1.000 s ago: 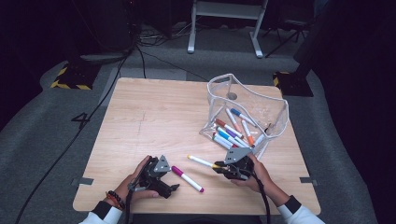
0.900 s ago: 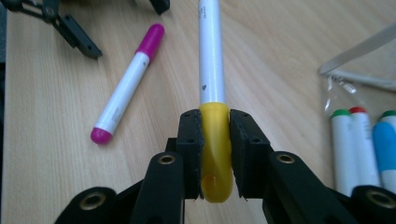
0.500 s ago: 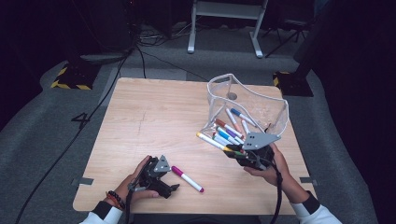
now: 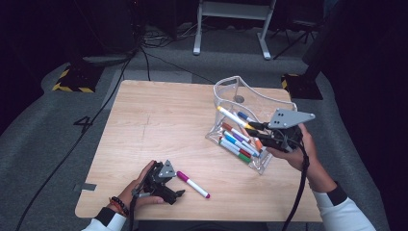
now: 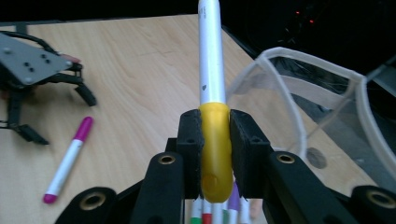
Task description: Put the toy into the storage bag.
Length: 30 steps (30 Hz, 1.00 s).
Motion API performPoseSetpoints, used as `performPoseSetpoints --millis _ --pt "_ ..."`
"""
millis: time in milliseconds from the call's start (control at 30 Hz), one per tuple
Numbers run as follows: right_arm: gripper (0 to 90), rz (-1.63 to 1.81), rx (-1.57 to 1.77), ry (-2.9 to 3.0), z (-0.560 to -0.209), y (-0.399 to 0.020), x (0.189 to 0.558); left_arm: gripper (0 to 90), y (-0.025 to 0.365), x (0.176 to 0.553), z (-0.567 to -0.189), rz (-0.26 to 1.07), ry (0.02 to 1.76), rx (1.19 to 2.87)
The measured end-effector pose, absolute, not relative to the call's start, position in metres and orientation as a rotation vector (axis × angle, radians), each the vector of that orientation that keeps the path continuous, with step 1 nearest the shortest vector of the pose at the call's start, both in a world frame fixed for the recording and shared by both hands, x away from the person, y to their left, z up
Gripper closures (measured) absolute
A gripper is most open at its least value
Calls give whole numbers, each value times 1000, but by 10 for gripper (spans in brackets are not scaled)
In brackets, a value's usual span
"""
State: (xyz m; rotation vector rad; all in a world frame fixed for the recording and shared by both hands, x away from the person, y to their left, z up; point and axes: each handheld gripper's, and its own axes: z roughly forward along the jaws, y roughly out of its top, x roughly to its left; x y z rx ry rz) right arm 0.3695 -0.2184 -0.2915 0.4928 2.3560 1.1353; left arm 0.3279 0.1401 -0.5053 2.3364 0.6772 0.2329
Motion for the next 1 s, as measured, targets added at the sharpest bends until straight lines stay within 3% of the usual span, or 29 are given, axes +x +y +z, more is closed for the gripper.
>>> performPoseSetpoints --millis 400,1000 --pt "751 1062 662 2341 -285 -237 422 3 140 328 -505 232 676 2336" --pt "751 827 888 2455 -308 -239 480 3 140 328 -505 231 674 2337"
